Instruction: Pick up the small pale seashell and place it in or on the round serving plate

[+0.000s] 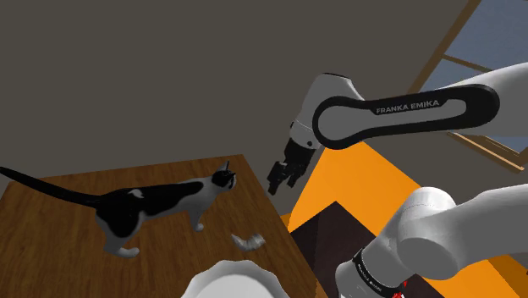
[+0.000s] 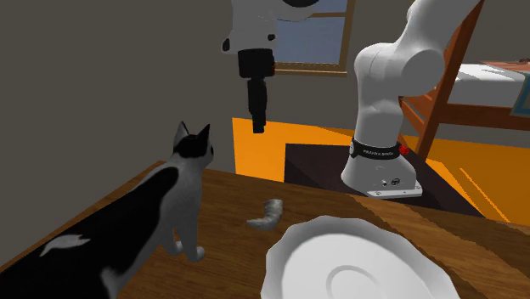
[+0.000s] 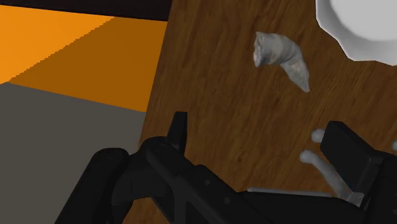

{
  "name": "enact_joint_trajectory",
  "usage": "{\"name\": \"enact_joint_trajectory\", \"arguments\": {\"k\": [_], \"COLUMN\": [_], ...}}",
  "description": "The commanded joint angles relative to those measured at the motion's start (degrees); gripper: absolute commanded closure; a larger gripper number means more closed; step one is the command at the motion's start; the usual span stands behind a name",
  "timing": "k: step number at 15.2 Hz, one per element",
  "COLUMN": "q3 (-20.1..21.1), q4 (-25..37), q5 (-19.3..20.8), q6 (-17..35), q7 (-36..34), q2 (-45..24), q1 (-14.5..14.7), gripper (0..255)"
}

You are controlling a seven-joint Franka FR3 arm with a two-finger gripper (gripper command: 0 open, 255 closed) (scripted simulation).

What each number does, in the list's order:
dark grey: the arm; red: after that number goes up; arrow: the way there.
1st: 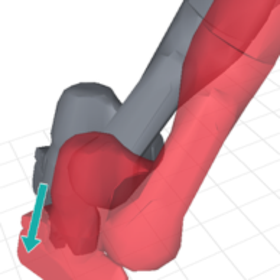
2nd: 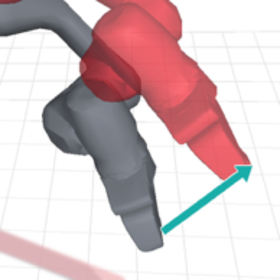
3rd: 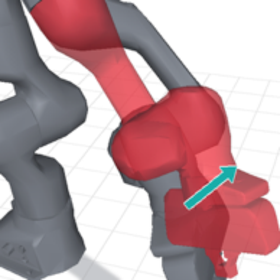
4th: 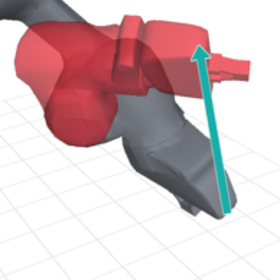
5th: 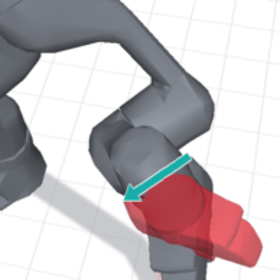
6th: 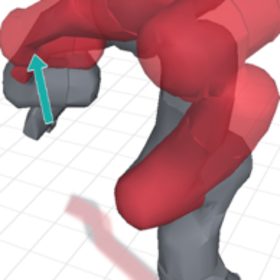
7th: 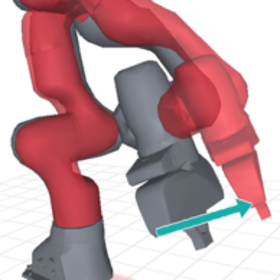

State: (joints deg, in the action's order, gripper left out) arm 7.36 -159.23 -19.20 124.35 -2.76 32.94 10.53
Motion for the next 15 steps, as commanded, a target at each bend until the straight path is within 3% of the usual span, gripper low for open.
{"name": "enact_joint_trajectory", "arguments": {"k": [1, 9, 15], "q3": [0.36, 1.57, 2.46], "q4": [-1.02, -1.42, -0.90], "q5": [-2.71, -17.93, -23.70], "q6": [4.41, 20.09, 25.62], "q7": [1.41, 10.70, 14.60], "q2": [-3.73, -20.70, -26.91], "q1": [1.75, 10.82, 13.09], "gripper": [0, 0, 0]}}
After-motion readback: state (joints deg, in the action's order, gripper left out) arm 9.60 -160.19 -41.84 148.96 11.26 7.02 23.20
